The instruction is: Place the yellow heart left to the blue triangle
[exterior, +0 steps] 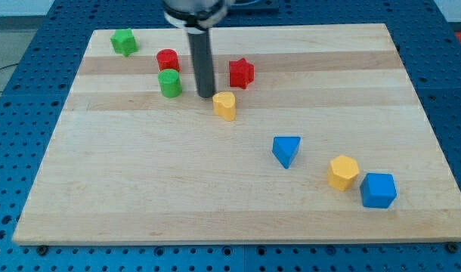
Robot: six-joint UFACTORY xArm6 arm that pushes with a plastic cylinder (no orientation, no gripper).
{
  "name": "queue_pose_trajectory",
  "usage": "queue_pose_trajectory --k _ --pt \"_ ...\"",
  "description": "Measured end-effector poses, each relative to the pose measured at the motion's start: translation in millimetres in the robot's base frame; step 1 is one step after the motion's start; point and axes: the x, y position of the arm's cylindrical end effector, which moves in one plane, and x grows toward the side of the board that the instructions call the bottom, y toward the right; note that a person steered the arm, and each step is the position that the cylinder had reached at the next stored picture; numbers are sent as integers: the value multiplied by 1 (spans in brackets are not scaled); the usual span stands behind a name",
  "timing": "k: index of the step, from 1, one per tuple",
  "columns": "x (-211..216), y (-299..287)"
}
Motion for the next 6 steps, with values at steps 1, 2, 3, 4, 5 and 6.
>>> queue_pose_trajectory --k 1,2,3,4,5,6 --pt "34 8" --pt "65 32" --pt "80 85" --pt "99 103" --pt "96 76" --pt "92 22"
